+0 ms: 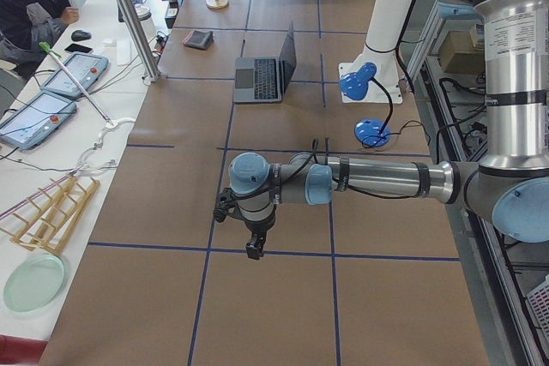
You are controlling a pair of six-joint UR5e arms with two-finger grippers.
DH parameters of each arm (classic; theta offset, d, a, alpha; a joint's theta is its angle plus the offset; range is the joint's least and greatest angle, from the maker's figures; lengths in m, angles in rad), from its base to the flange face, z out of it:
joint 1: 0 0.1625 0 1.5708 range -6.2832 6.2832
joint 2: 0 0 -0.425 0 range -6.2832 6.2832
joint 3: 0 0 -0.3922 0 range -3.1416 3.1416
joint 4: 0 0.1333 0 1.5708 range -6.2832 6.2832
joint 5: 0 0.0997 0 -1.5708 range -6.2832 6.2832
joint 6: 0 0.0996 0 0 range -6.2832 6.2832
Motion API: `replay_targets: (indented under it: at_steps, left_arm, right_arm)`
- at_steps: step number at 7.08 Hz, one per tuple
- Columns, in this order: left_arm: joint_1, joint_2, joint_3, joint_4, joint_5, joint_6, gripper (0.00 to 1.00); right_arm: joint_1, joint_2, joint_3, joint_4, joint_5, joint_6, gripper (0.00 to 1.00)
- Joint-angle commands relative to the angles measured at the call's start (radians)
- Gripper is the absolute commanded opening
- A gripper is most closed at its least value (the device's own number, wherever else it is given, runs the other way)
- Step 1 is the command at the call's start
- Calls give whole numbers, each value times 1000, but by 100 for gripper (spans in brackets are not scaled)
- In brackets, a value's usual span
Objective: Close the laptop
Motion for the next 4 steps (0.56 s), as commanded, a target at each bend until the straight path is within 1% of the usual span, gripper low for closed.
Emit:
replay_targets:
  at_steps: [1,2,3,4]
  left_arm:
    - [0,0,-18,-3,0,0,100]
    - [0,2,-20,0,2,2,100]
    - [2,-15,-22,-6,59,-1,100]
    - [2,-78,-20,-27,105,-6,100]
  right_arm:
    - [0,0,2,0,0,0,100]
    - [0,0,10,0,0,0,100]
    - [0,3,31,3,0,0,100]
    - [0,5,57,12,3,11,100]
